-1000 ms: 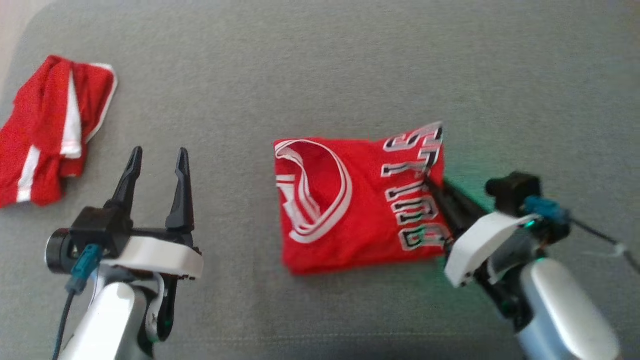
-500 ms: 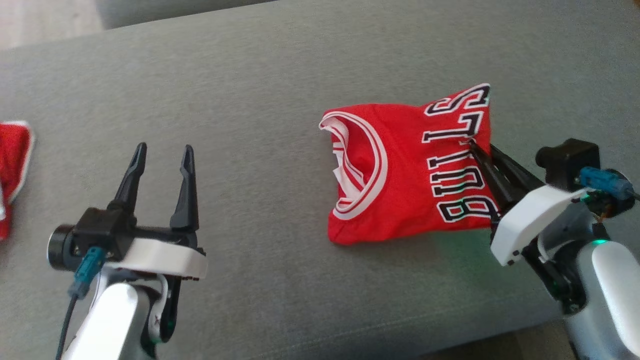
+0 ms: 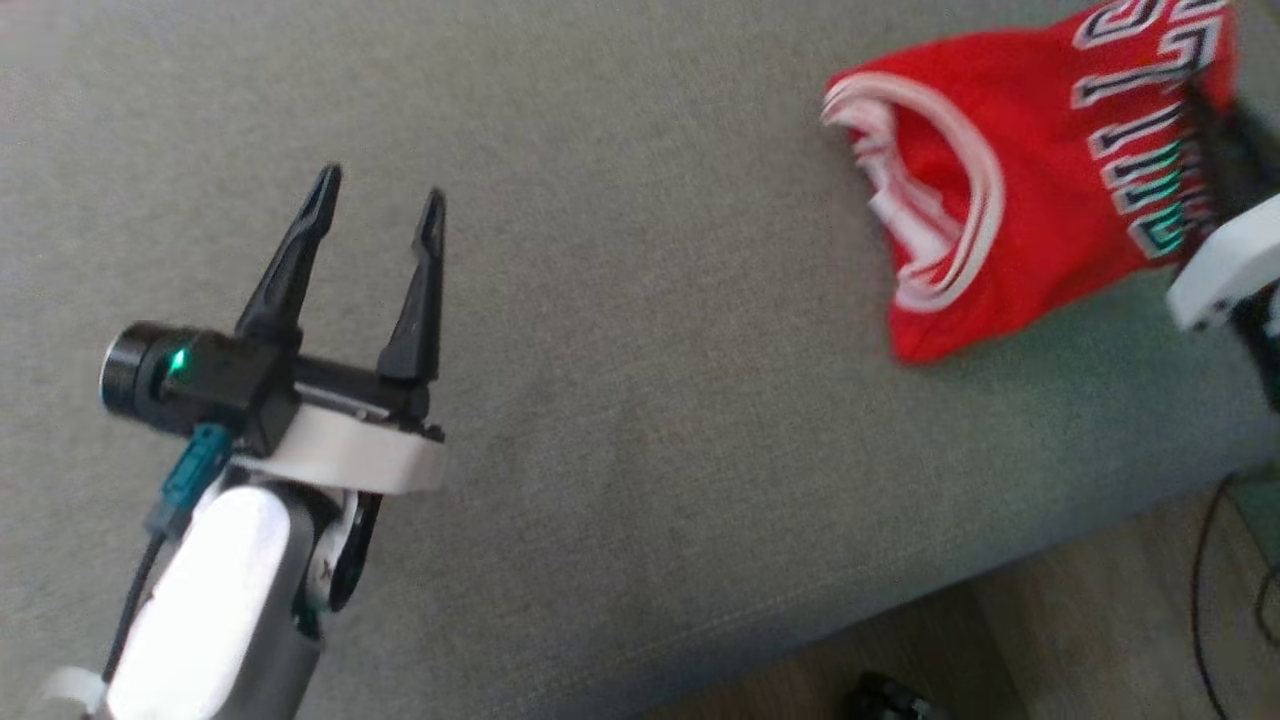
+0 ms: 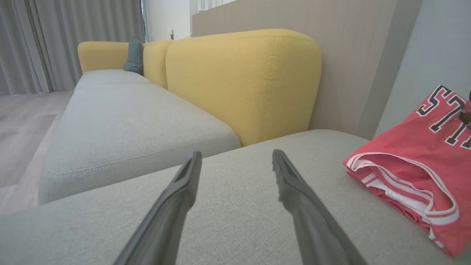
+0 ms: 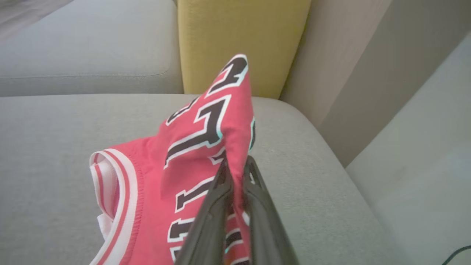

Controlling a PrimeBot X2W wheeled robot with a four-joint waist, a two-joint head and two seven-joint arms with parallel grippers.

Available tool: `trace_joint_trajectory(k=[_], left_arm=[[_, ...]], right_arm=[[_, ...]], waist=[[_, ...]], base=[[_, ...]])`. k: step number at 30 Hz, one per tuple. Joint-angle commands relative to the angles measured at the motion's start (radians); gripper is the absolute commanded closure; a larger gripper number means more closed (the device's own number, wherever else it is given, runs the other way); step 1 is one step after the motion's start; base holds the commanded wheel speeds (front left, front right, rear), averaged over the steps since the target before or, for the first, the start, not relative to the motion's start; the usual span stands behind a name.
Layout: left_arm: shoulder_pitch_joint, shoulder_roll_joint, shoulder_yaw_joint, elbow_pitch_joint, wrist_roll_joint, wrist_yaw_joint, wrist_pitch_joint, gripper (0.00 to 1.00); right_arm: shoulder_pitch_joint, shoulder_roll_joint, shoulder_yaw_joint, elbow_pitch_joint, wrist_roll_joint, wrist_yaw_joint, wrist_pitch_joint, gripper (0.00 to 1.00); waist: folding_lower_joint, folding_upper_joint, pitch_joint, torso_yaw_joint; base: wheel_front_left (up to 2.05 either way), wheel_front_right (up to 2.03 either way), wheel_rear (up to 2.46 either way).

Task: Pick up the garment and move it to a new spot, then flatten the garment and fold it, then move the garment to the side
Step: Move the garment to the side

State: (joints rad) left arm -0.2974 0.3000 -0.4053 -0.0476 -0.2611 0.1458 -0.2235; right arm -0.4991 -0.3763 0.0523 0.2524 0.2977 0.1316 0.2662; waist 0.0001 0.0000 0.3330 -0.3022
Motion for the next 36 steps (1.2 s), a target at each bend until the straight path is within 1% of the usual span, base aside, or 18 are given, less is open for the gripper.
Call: trace_joint_trajectory(k=[1,4,7,11,14,20,27,28,29,30,31,34,36], left_arm=[[-0.050,0.023,0.028,-0.045,0.013,-0.006,0.007,0.00],[-0.085,0.027,0.017,-0.058,0.025,-0.016,0.017,0.00],[-0.115,0.030,0.009,-0.075,0.036,-0.020,0.026,0.00],[-0.157,0.035,0.000,-0.092,0.048,-0.030,0.035,0.00],[-0.187,0.037,-0.008,-0.099,0.056,-0.039,0.038,0.00],[-0.235,0.037,-0.023,-0.105,0.068,-0.053,0.035,0.00],[-0.274,0.027,-0.042,-0.089,0.067,-0.073,0.020,0.00],[-0.278,0.024,-0.046,-0.081,0.065,-0.075,0.016,0.00],[-0.278,0.023,-0.047,-0.076,0.064,-0.075,0.014,0.00],[-0.277,0.022,-0.047,-0.071,0.062,-0.075,0.011,0.00],[-0.274,0.021,-0.047,-0.066,0.060,-0.074,0.008,0.00],[-0.267,0.020,-0.047,-0.055,0.056,-0.071,0.003,0.00],[-0.249,0.019,-0.044,-0.039,0.048,-0.066,-0.006,0.00]], right_arm=[[-0.043,-0.032,-0.017,-0.010,-0.005,-0.001,-0.022,1.00],[-0.091,-0.038,-0.058,0.036,-0.015,-0.001,-0.037,1.00],[-0.127,-0.035,-0.094,0.055,-0.033,-0.001,-0.046,1.00],[-0.171,-0.037,-0.158,0.082,-0.078,-0.001,-0.057,1.00],[-0.202,-0.032,-0.218,0.113,-0.133,-0.001,-0.061,1.00],[-0.247,0.009,-0.313,0.161,-0.258,-0.001,-0.091,1.00],[-0.290,0.059,-0.408,0.250,-0.377,-0.001,-0.160,1.00],[-0.296,0.075,-0.430,0.270,-0.400,-0.001,-0.187,0.65],[-0.297,0.084,-0.441,0.277,-0.410,-0.001,-0.202,0.35],[-0.296,0.095,-0.455,0.278,-0.419,-0.001,-0.219,0.02],[-0.291,0.105,-0.472,0.278,-0.430,-0.001,-0.233,0.00],[-0.280,0.118,-0.503,0.287,-0.438,-0.001,-0.262,0.00],[-0.242,0.149,-0.533,0.276,-0.452,-0.001,-0.305,0.00]], waist=[[-0.0001,0.0000,0.051,-0.026],[-0.0001,0.0000,0.091,-0.028],[-0.0001,0.0000,0.133,-0.032],[-0.0001,0.0000,0.189,-0.030],[-0.0001,0.0000,0.225,-0.022],[-0.0001,0.0000,0.280,-0.003],[-0.0001,0.0000,0.322,0.032],[-0.0001,0.0000,0.325,0.041],[-0.0001,0.0000,0.325,0.044],[-0.0001,0.0000,0.323,0.047],[-0.0001,0.0000,0.318,0.050],[-0.0001,0.0000,0.307,0.053],[-0.0001,0.0000,0.277,0.056]], base=[[0.00,0.00,0.00],[0.00,0.00,0.00],[0.00,0.00,0.00],[0.00,0.00,0.00],[0.00,0.00,0.00],[0.00,0.00,0.00],[0.00,0.00,0.00],[0.00,0.00,0.00],[0.00,0.00,0.00],[0.00,0.00,0.00],[0.00,0.00,0.00],[0.00,0.00,0.00],[0.00,0.00,0.00]])
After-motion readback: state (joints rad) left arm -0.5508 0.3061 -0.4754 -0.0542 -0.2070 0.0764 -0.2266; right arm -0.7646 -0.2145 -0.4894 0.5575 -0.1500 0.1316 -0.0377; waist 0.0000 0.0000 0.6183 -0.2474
